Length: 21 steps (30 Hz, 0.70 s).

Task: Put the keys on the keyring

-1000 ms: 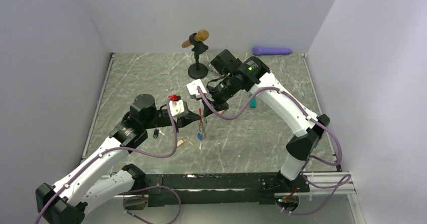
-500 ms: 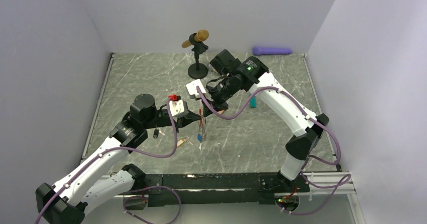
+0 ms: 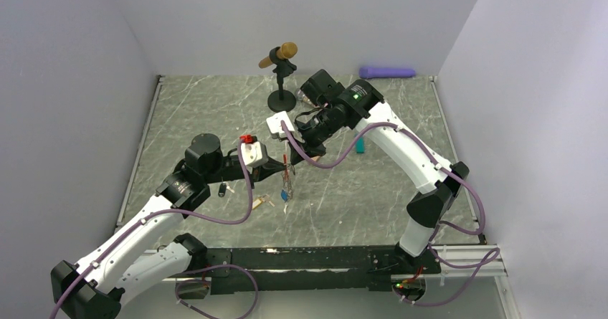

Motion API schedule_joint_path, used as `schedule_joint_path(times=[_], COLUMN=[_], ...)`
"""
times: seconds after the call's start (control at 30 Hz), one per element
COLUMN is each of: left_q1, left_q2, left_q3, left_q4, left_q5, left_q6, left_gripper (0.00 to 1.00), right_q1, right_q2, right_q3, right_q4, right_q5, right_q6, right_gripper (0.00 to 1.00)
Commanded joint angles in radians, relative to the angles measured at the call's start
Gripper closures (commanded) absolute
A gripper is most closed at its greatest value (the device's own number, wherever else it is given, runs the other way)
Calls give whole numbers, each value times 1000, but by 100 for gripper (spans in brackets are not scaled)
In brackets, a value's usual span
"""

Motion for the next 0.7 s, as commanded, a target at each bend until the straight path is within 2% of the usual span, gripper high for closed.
schedule_joint_path(times=[0.0,0.67], left_q1=[3,6], left_q2=[-3,2], left_q3=[43,44], left_q4=[40,41], left_q5=[16,23], left_q6=[-1,-1], left_gripper=[100,100], right_q1=[-5,-7], right_q2=[-31,-32], right_q3=[14,25], right_q4=[-3,-7], right_q5=[2,8], right_q6=[-3,-2], right_gripper=[100,100])
